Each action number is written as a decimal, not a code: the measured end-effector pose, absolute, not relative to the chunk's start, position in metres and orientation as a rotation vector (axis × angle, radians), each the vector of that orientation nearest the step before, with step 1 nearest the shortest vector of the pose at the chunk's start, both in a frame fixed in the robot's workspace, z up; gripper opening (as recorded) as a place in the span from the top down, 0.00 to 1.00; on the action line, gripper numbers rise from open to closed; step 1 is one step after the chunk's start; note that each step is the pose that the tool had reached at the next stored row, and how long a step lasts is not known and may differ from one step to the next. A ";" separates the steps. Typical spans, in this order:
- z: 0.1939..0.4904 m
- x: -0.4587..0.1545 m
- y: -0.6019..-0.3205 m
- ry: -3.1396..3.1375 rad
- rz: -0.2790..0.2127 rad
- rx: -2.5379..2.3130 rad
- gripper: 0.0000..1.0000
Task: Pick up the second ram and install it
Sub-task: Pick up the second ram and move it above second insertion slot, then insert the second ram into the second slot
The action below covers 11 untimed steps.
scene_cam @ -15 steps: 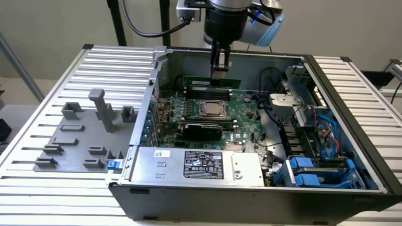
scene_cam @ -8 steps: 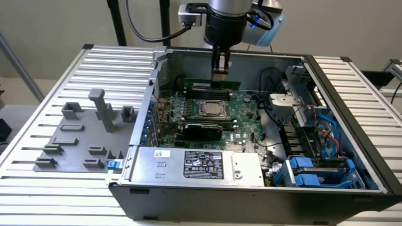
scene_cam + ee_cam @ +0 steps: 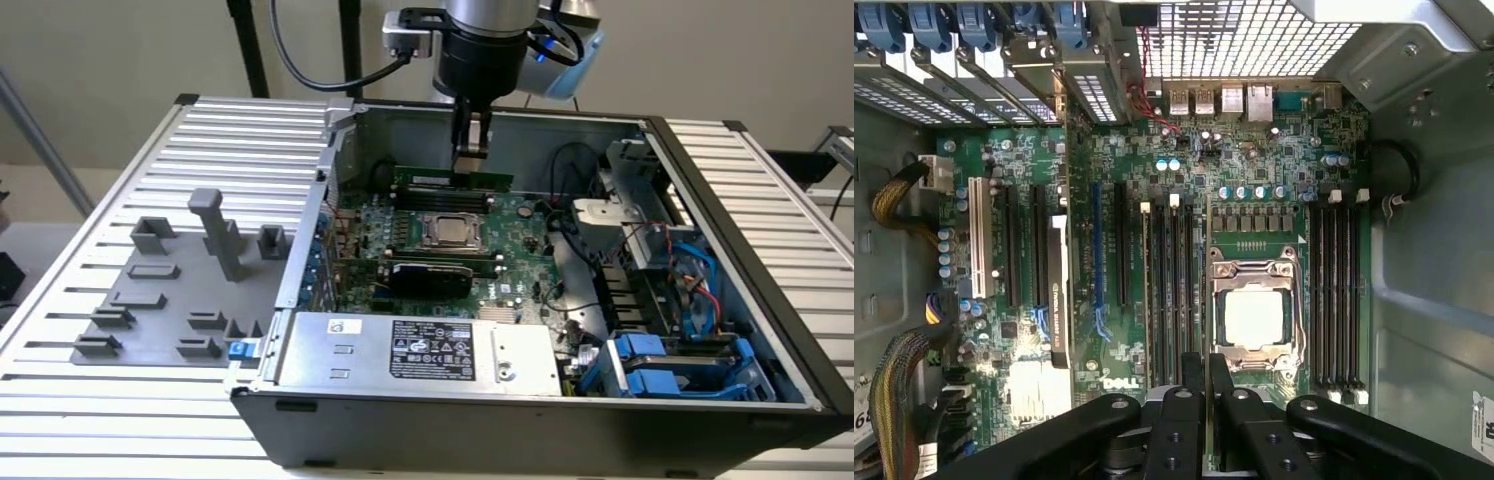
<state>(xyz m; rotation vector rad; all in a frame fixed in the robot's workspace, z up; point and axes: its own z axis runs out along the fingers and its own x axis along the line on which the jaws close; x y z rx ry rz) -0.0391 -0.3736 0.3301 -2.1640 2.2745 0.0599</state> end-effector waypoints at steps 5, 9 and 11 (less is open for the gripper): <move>0.330 -0.039 -0.374 2.275 0.060 -2.164 0.86; 0.330 -0.039 -0.374 2.275 0.060 -2.164 0.86; 0.330 -0.039 -0.374 2.275 0.060 -2.164 0.86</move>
